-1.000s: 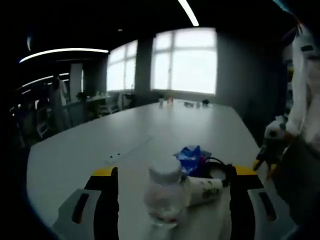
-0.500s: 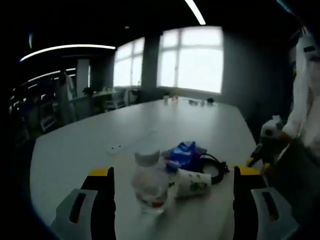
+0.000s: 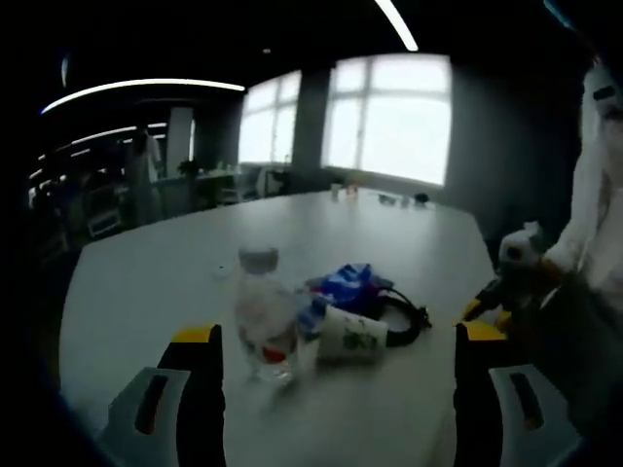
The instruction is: Arrange the tabletop items into an orderly group along one side of the table until the central work area is clear of visible clutter.
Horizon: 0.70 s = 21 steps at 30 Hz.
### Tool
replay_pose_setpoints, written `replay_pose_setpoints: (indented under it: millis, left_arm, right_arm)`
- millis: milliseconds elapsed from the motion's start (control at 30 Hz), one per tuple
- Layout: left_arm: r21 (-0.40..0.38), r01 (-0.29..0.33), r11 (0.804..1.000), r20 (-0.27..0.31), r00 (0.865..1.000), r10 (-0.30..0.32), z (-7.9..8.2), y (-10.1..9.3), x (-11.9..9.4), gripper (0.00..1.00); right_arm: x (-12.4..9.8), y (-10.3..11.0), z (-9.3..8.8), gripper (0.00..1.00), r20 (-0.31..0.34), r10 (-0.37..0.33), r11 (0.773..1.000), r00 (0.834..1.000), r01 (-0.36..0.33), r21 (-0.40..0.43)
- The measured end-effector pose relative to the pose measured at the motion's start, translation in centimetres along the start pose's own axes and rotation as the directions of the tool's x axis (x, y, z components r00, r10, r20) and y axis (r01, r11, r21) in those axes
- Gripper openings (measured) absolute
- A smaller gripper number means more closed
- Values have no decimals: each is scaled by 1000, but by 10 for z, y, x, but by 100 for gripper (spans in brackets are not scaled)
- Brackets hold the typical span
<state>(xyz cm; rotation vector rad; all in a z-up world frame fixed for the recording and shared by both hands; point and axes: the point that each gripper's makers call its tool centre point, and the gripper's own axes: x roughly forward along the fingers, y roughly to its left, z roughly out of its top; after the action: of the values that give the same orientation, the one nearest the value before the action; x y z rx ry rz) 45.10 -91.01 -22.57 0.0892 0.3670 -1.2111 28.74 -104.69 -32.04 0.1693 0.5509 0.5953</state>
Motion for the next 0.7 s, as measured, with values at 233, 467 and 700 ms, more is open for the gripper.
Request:
replay_pose_setpoints:
  millis: [233, 467, 700]
  left_arm:
    - [-5, -11, 1000, -3, 1000, 11, -3, -3, -5, 96]
    - [-10, -6, 1000, -9, 1000, 6, -5, -5, -2, 96]
    - [-43, -43, 998, 2, 999, 43, -8, -6, -2, 96]
  right_arm:
    - [-1, 0, -1, 32, 0, -1, 1000, 1000, 1, 0]
    - [-3, -2, -1, 32, -1, -11, 1000, 1000, 11, 1]
    - [-5, -11, 3, 31, 8, -35, 999, 999, 35, 5]
